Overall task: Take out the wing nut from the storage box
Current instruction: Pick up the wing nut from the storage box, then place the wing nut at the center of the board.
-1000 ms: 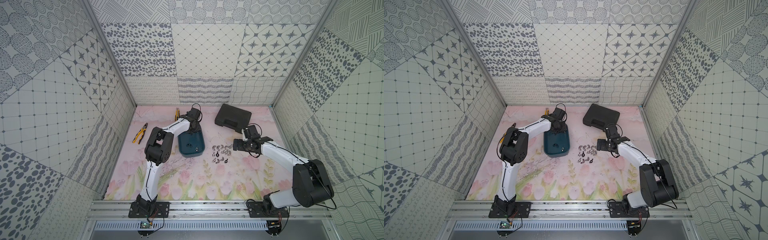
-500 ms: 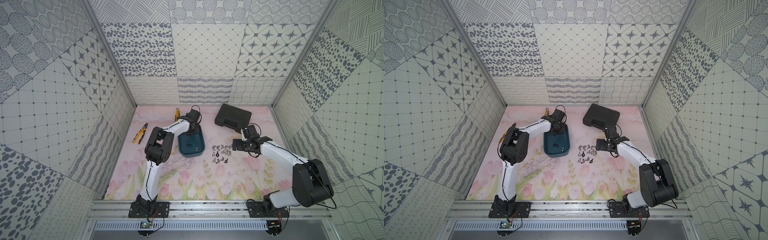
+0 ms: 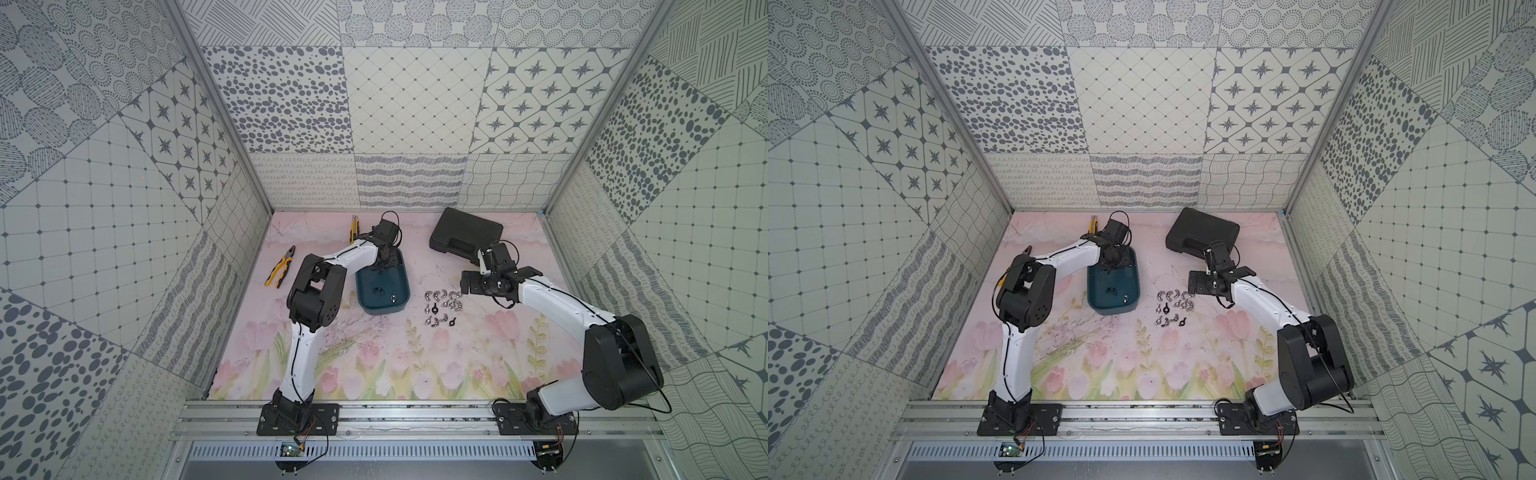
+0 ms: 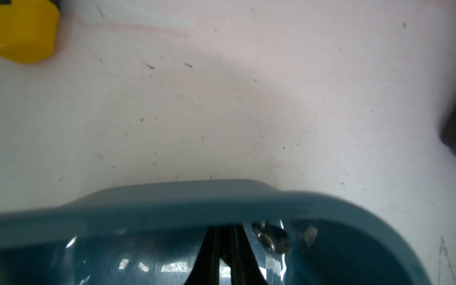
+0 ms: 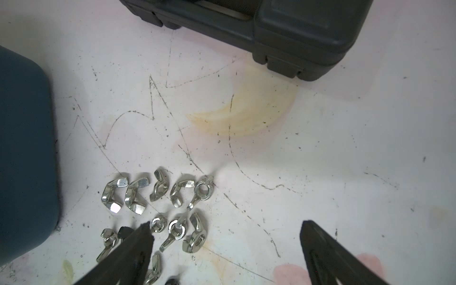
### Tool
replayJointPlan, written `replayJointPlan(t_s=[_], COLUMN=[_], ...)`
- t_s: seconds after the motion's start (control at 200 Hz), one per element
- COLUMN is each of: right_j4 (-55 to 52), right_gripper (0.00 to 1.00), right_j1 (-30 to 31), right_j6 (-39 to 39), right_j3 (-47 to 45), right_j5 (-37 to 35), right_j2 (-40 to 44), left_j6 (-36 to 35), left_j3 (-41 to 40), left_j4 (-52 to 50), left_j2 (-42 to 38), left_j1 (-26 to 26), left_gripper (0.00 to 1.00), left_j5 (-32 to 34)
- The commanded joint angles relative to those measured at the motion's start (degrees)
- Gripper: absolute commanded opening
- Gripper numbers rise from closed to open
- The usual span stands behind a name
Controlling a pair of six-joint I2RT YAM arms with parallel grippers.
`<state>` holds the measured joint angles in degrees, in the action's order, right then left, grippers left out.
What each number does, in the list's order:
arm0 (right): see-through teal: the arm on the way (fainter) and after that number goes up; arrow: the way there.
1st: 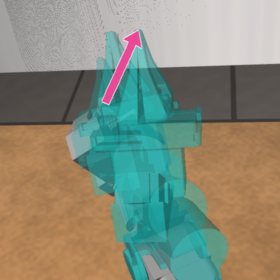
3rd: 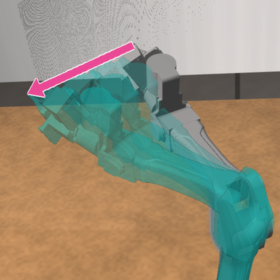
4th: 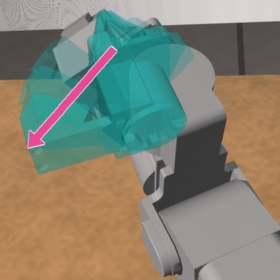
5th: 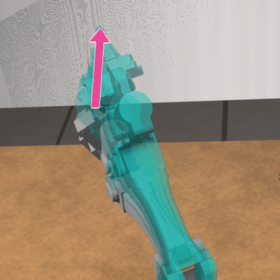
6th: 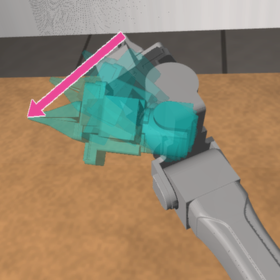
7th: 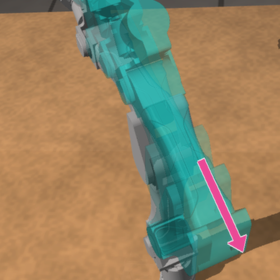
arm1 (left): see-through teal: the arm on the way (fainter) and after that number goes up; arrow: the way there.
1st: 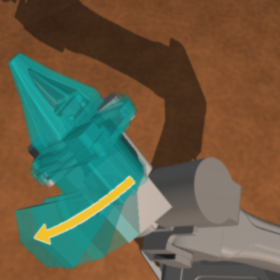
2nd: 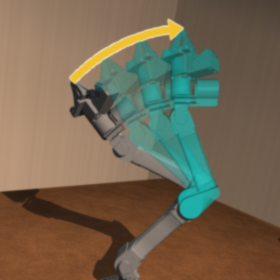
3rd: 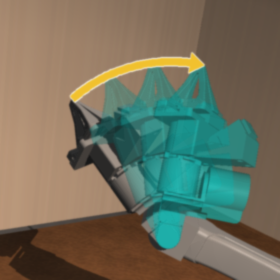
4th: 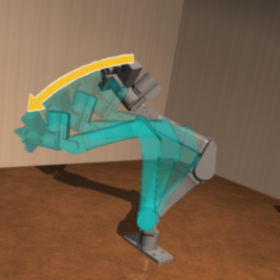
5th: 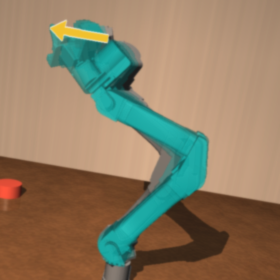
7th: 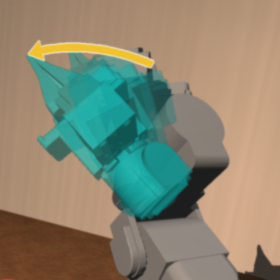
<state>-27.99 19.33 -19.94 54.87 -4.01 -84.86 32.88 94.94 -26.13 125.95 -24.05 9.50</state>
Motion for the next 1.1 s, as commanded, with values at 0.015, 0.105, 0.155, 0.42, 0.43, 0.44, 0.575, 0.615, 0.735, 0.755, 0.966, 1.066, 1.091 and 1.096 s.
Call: replayJointPlan(t_s=[0.015, 0.105, 0.155, 0.42, 0.43, 0.44, 0.575, 0.615, 0.735, 0.755, 0.966, 1.066, 1.091, 1.096], right_j4=[0.0, 0.0, 0.0, -0.3, -0.3, -0.3, -0.4, -0.4, 0.1, 0.1, 0.0, 0.0, 0.0, 0.0], right_gripper=[0.97, 0.97, 0.97, 0.97, 0.97, 0.97, 0.97, 0.97, 0.97, 0.97, 0.97, 0.97, 0.97, 0.97], right_j1=[0.3, 0.3, 0.3, -1.5, -1.7, -1.8, -3.3, -3.5, -5.1, -5.5, -8.2, -8.5, -8.5, -8.5], right_j6=[0.3, 0.2, 0.2, 0.0, 0.0, 0.0, -0.7, -1.1, -2.4, -2.5, -3.2, -3.3, -3.4, -3.4], right_j3=[0.3, -0.1, -0.3, -0.5, -0.5, -0.6, -1.0, -1.4, -3.8, -4.2, -7.1, -8.2, -8.5, -8.5], right_j5=[-1.0, -1.5, -1.4, -1.4, -1.3, -1.2, -1.4, -1.8, -3.2, -3.3, -4.0, -3.8, -3.8, -3.8], right_j2=[1.2, 1.8, 2.2, 3.6, 3.6, 3.6, 3.6, 3.9, 6.4, 6.8, 10.8, 11.4, 11.4, 11.5], left_j6=[-0.7, -0.5, -0.3, -0.8, -0.8, -0.8, -0.4, 0.0, 0.8, 0.9, 3.1, 3.7, 3.8, 3.9], left_j3=[-2.7, -4.3, -5.6, -12.3, -12.5, -12.7, -13.3, -13.3, -12.8, -12.8, -11.4, -8.9, -8.2, -8.0], left_j4=[-3.1, -3.1, -2.9, -1.9, -1.8, -1.8, -1.5, -1.2, -0.5, -0.3, 2.4, 2.1, 2.1, 2.0], left_j2=[-4.7, -8.0, -10.2, -23.6, -24.1, -24.4, -27.7, -27.9, -27.0, -26.6, -19.7, -15.2, -14.2, -14.0], left_j1=[0.2, 0.1, 0.1, -4.9, -5.3, -5.7, -12.6, -14.8, -21.5, -22.5, -31.0, -34.0, -34.6, -34.7], left_gripper=[0.00, 0.00, 0.00, 0.00, 0.00, 0.00, 0.00, 0.00, 0.00, 0.00, 0.00, 0.00, 0.00, 0.00], left_j5=[-0.8, -0.9, -1.0, -0.8, -0.6, -0.5, -0.7, -1.1, -2.9, -3.4, -7.1, -7.5, -7.5, -7.5])
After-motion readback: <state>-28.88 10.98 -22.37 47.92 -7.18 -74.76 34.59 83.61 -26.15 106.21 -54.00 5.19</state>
